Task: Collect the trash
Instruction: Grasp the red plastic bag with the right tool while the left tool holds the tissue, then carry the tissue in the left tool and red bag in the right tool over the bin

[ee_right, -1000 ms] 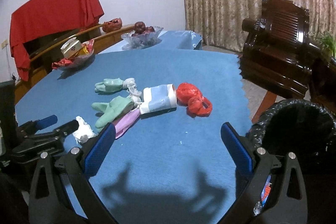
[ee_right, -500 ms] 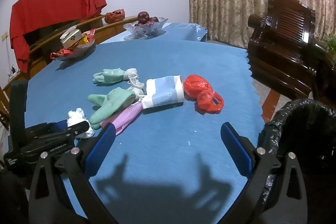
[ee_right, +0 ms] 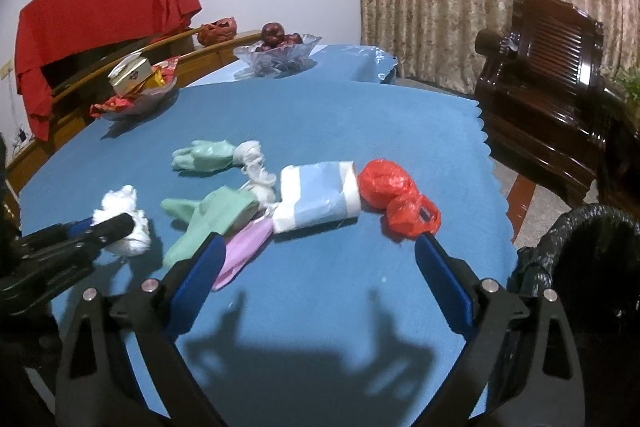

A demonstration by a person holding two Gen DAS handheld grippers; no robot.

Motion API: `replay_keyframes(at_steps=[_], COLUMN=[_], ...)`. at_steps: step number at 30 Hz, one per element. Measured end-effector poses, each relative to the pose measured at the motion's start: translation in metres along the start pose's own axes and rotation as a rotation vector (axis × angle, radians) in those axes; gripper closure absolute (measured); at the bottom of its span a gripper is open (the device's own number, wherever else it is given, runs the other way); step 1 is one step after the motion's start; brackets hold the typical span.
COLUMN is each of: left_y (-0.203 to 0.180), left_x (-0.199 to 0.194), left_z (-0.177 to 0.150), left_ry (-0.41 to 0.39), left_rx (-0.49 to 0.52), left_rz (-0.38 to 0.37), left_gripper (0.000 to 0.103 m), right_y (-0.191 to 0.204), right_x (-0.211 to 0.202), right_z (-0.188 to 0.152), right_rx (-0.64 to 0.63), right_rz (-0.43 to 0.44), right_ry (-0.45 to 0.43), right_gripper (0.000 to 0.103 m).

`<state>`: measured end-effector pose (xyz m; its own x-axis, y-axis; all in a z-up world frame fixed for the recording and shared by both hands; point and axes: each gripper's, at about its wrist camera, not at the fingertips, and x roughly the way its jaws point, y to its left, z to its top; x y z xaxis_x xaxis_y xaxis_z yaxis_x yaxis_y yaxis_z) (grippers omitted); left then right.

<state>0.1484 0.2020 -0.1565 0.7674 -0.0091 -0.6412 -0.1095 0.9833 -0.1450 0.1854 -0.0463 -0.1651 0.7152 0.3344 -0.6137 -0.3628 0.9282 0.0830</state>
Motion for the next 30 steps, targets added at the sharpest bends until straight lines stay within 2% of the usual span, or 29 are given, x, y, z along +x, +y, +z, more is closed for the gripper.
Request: replay_keyframes(at_steps=[12, 21, 24, 28, 30], left_y=[-0.031, -0.055, -0.061, -0.066, -0.068], left_x=[0.037, 0.067, 0.073, 0.079, 0.079], left_z=[0.045, 0.061, 0.062, 0.062, 0.062], left_ry=[-0.029, -0.02, -0.013, -0.004, -0.002], left_rx=[0.024, 0.04, 0.05, 0.057, 0.06], left_rz=[-0.057, -0.084, -0.085, -0.09, -0.091], left_gripper=[0.071, 0.071, 0.071, 0.071, 0.071], right_y=[-0.044, -0.062, -0.064, -0.064, -0.065], right_x=[0.049, 0.09, 0.101, 0.111, 0.108], right_z=[0.025, 0.028, 0.025, 0.022, 0.022], right_rx=[0.054, 0.074, 0.079, 0.086, 0.093], right_rz=[-0.11, -0.133, -0.121, -0.083, -0.072], right_ry=[0.033, 0.117, 0.161, 0.212, 0.204], right_gripper=[0.025, 0.038, 0.049, 0.081, 0.088])
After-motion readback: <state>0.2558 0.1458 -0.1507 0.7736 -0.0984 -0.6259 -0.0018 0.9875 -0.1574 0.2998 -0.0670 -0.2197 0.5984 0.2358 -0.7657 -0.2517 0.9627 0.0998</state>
